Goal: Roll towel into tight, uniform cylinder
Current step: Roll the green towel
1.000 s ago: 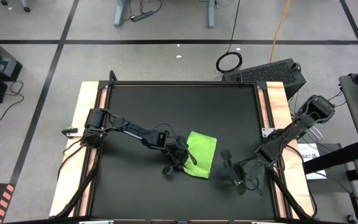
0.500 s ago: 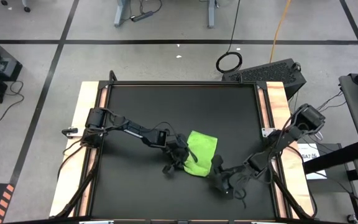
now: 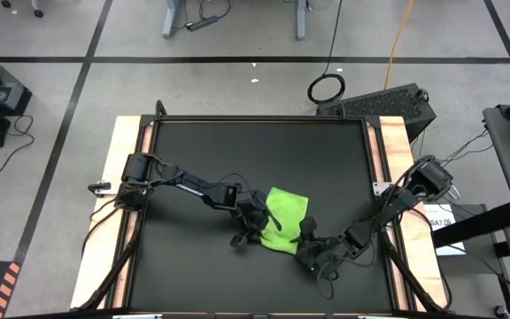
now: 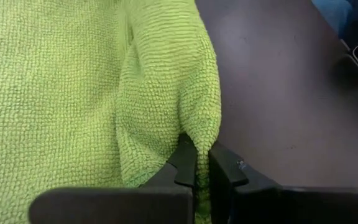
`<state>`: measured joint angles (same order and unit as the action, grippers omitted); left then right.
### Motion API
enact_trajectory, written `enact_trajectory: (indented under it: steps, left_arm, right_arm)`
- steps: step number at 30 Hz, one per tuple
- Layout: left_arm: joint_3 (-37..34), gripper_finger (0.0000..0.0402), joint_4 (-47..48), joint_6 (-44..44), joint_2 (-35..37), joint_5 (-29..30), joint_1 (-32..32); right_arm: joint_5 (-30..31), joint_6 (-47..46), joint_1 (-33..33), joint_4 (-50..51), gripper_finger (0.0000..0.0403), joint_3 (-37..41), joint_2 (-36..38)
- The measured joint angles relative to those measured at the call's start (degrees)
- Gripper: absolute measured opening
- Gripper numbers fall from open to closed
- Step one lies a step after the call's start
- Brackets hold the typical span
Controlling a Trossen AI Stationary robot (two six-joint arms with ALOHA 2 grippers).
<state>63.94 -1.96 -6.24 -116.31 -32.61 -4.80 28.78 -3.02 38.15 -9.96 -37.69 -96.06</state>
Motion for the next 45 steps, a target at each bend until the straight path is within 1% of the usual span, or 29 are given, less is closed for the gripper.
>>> enact_trajectory:
  steps: [7, 12, 16, 18, 20, 23, 28, 30, 32, 38, 42, 45]
  left_arm:
    - [0.0, 0.0015, -0.1, 0.7, 0.0, -0.9, 0.4]
    - [0.0, 0.0015, -0.8, 1.5, 0.0, -2.0, 1.3]
    - [0.0, 0.0015, -2.5, 4.0, 0.0, -5.0, 1.9]
    - [0.0, 0.0015, -3.3, 4.7, 0.0, -5.8, 2.2]
    - [0.0, 0.0015, -3.5, 5.9, 0.0, -7.7, 2.4]
    - [0.0, 0.0015, -3.4, 8.3, 0.0, -9.9, 2.7]
    - [0.0, 0.0015, -3.3, 11.6, 0.0, -11.4, 2.7]
    - [0.0, 0.0015, -2.9, 12.8, 0.0, -11.6, 2.7]
    - [0.1, 0.0015, -2.4, 13.4, 0.0, -11.3, 2.6]
    - [0.1, 0.0021, -1.6, 16.4, 0.0, -10.0, 2.5]
    - [0.1, 0.0045, -1.6, 16.9, 0.0, -8.8, 2.4]
    - [0.1, 0.0075, -1.9, 15.4, 0.1, -7.8, 2.0]
  right_arm:
    - [0.8, -4.2, 1.0, -1.8, 0.0200, -0.2, -4.2]
    - [2.9, -6.9, 1.5, -1.5, 0.0167, -0.3, -4.7]
    - [3.8, -7.8, 1.4, -0.8, 0.0141, -0.2, -4.7]
    - [4.2, -9.5, 1.3, 0.1, 0.0129, -0.2, -4.7]
    - [5.4, -12.1, 1.3, 1.2, 0.0115, -0.2, -4.7]
    - [5.9, -16.1, 1.2, 2.1, 0.0086, -0.2, -4.8]
    - [5.8, -23.3, 1.4, 1.9, 0.0019, -0.1, -4.8]
    - [4.8, -25.9, 1.5, 1.2, 0.0008, -0.1, -4.8]
    - [3.0, -29.6, 1.5, 0.9, 0.0011, -0.1, -4.7]
    - [-5.6, -38.1, 0.2, 0.6, 0.0012, -0.2, -4.5]
    - [-10.1, -40.4, -0.9, 0.7, 0.0006, -0.1, -3.3]
    - [-12.1, -42.4, -0.8, 1.1, 0.0006, 0.8, -1.5]
